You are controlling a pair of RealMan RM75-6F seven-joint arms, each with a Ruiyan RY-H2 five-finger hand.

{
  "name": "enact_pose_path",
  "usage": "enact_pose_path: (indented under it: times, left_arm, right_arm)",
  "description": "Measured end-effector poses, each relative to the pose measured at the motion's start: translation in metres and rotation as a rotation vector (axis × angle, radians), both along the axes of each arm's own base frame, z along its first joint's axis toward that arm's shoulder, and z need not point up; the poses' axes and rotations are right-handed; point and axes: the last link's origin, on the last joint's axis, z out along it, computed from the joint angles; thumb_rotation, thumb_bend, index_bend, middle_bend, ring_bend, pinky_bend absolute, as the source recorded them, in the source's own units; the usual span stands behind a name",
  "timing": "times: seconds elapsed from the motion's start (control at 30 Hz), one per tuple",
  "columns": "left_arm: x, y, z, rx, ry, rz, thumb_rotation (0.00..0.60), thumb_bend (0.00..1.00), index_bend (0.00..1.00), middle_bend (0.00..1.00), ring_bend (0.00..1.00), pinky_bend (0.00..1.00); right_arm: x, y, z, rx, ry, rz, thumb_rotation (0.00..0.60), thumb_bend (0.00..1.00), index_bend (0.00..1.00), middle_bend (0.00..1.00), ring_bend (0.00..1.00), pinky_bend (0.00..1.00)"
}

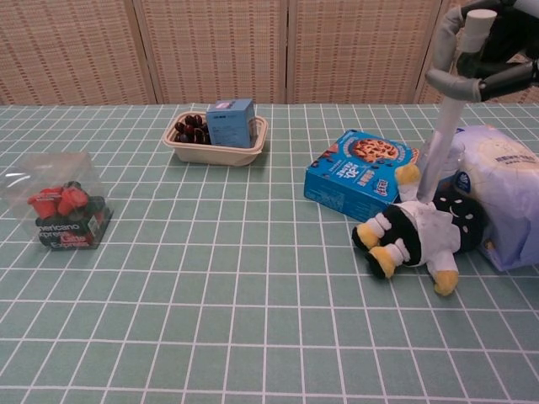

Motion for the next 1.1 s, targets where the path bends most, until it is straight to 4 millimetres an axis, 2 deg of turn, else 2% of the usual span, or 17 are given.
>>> enact_pose_path:
  times: [0.17, 0.27, 0.4, 0.47, 0.8, 1.1]
  left_arm:
    - [0.0, 0.0, 0.001, 0.002, -0.001, -0.001, 0.6, 0.22, 0.46, 0.51, 0.44, 0.55]
    - [0.0, 0.0, 0.001, 0.001, -0.001, -0.003, 0.6, 0.22, 0.46, 0.51, 0.44, 0.55]
    - [0.0, 0.0, 0.0, 0.0, 0.003, -0.003, 0.6, 0.22, 0.46, 0.51, 0.44, 0.55]
    - [0.0, 0.0, 0.0, -0.003, 0.005, -0.002, 0.6, 0.22, 0.46, 0.51, 0.44, 0.56]
    - [0.0, 0.0, -0.001, -0.005, 0.004, -0.001, 0.6, 0.22, 0.46, 0.51, 0.44, 0.55]
    - [0.0, 0.0, -0.001, -0.006, 0.005, -0.001, 0.6, 0.22, 0.46, 0.51, 0.44, 0.55]
  right_arm:
    - [0.0, 0.0, -0.002, -0.014, 0.015, -0.003, 0.6, 0.54, 0.7, 1.0, 1.0, 1.0]
    - [0.0, -0.001, 0.001, 0.014, -0.09, -0.006, 0.6, 0.58, 0.7, 1.0, 1.0, 1.0]
    - [0.0, -0.002, 0.01, 0.027, -0.25, 0.01, 0.6, 0.58, 0.7, 1.0, 1.0, 1.0]
    - [0.0, -0.002, 0.015, 0.007, -0.277, 0.022, 0.6, 0.58, 0.7, 1.0, 1.0, 1.0]
    - [0.003, -0.01, 0.044, -0.194, -0.251, 0.069, 0.6, 0.58, 0.7, 1.0, 1.0, 1.0]
    - [-0.005, -0.027, 0.048, -0.246, -0.196, 0.031, 0.6, 0.58, 0.7, 1.0, 1.0, 1.0]
